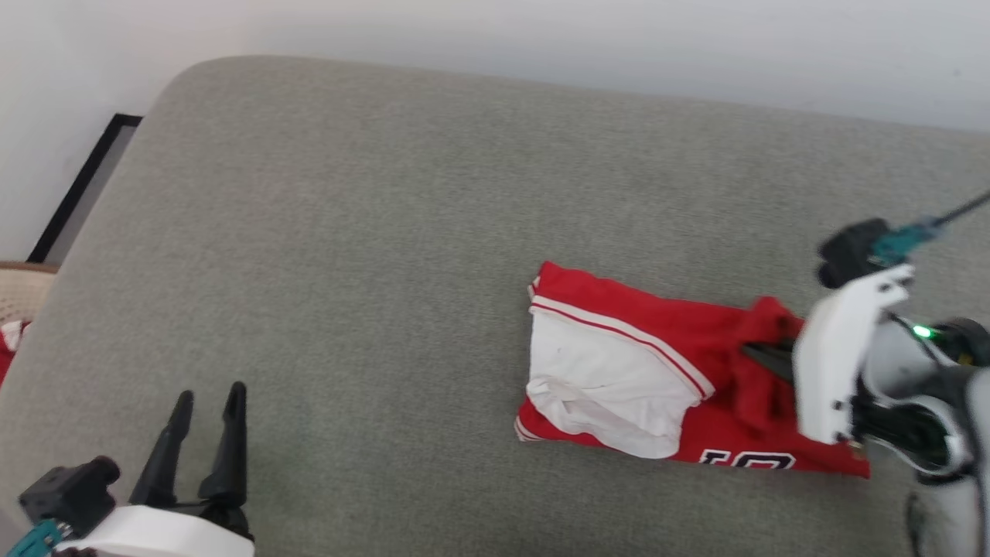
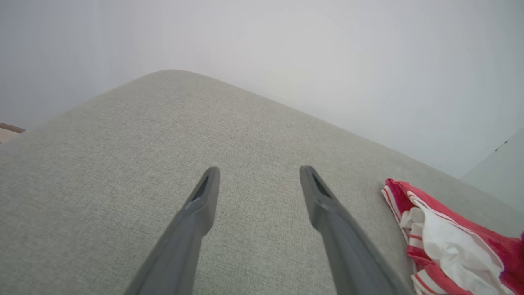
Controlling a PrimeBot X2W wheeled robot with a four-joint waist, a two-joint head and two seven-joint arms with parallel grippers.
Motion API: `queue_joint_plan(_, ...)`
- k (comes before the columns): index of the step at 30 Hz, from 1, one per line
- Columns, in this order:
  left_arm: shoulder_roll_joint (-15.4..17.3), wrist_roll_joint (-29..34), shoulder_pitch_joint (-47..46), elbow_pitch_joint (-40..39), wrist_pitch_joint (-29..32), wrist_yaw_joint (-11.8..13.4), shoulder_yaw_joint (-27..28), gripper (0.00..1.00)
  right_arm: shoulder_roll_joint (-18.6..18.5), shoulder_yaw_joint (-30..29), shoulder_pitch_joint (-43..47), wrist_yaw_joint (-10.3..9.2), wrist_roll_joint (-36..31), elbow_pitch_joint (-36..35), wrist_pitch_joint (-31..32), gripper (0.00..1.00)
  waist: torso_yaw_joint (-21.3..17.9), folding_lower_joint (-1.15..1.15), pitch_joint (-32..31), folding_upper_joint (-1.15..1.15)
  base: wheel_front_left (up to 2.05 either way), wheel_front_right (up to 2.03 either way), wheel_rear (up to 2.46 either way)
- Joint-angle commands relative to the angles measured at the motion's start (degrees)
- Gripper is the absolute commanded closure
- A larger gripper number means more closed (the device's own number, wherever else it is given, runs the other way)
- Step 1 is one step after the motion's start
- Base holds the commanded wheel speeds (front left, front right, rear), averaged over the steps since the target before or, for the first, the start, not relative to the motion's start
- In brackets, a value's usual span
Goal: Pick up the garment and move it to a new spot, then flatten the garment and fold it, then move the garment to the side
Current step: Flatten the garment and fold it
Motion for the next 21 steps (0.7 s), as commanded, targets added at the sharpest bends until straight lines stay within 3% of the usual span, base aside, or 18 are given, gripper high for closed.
queue_joint_plan(1,-0.38,-0.03,-0.99,0.17,0.13,-0.30,-0.39,0.00,0.71,0.82,-1.04,-0.03,-0.65,0.67,-0.65,1.00,1.13,0.00,0.17,0.00,0.00,0.00,0.00)
queue_joint_plan(8,-1.40,-0.38,-3.48,1.48,0.32,-0.91,-2.52,0.00,4.54,8.26,-7.20,-0.03,-1.17,7.69,-4.20,1.00,5.50,0.00,0.85,0.00,0.00,0.00,0.00)
queue_joint_plan(16,-2.50,-1.04,-5.40,3.58,-0.17,-1.41,-3.93,0.00,6.29,14.57,-13.21,-0.03,-0.66,18.41,-8.47,1.00,8.61,0.00,1.92,0.00,0.00,0.00,0.00)
queue_joint_plan(18,-2.62,-1.30,-5.88,3.95,-0.21,-1.57,-4.01,0.00,6.31,16.12,-14.69,-0.03,-0.26,20.14,-9.41,0.47,8.82,0.00,2.01,0.00,0.00,0.00,0.00)
queue_joint_plan(19,-2.59,-1.40,-6.00,4.12,-0.30,-1.52,-4.02,0.00,6.33,16.47,-15.08,-0.03,0.38,20.96,-9.88,0.00,8.80,0.00,2.01,0.00,0.00,0.00,0.00)
queue_joint_plan(21,-2.54,-1.47,-5.96,4.26,-0.37,-1.51,-3.89,0.00,6.47,16.56,-15.47,-0.03,0.88,21.40,-10.42,0.00,8.65,0.00,1.96,0.00,0.00,0.00,0.00)
